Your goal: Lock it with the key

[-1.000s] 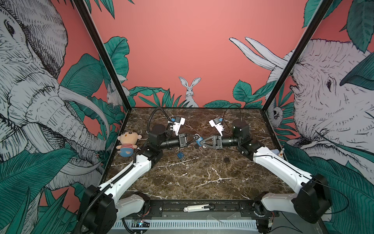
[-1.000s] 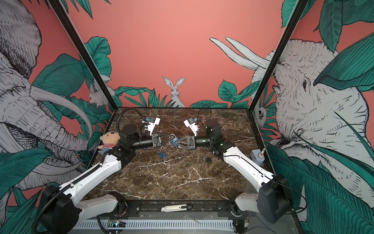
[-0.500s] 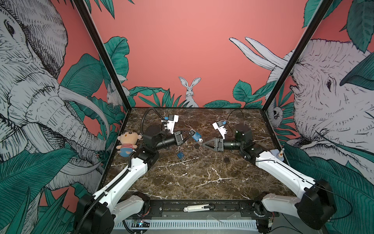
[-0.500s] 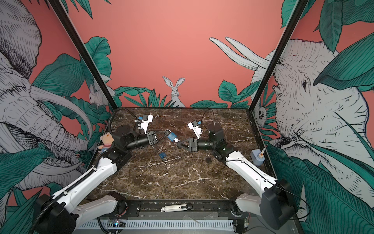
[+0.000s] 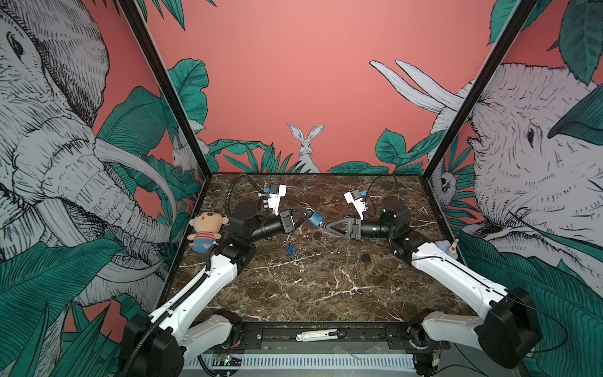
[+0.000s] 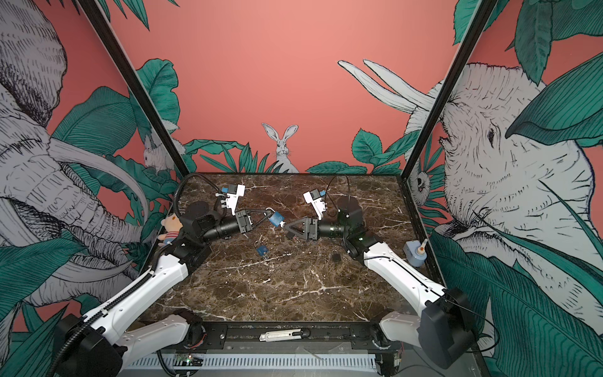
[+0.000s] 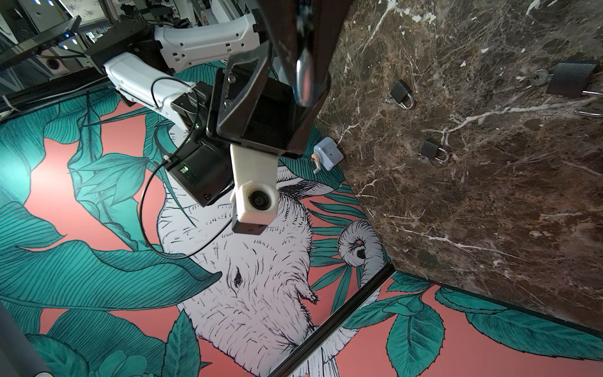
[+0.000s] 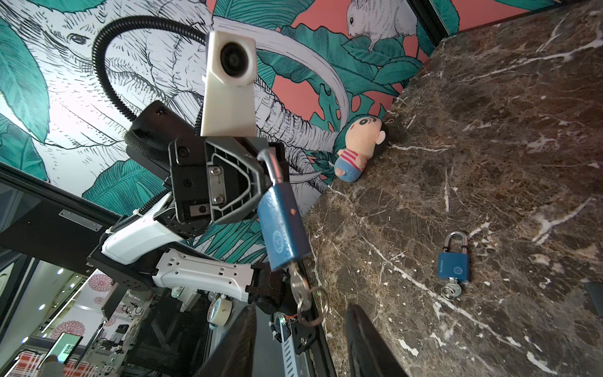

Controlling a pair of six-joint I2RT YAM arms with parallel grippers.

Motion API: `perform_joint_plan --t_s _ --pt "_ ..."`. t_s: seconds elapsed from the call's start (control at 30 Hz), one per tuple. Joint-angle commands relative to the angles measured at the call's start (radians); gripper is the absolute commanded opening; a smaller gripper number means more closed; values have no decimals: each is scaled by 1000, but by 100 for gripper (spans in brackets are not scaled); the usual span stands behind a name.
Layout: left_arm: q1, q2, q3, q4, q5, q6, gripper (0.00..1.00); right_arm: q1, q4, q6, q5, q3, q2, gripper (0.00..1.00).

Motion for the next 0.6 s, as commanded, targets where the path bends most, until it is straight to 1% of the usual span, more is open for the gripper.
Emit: perform_joint_plan --t_s 0.0,0.23,0.57 --pt "2 -11 5 61 6 -12 0 -2 90 26 -30 27 16 42" --pt "2 -3 4 62 2 -12 0 7 108 39 -40 40 41 28" --pt "2 7 4 61 -18 -12 0 18 115 42 -51 42 56 21"
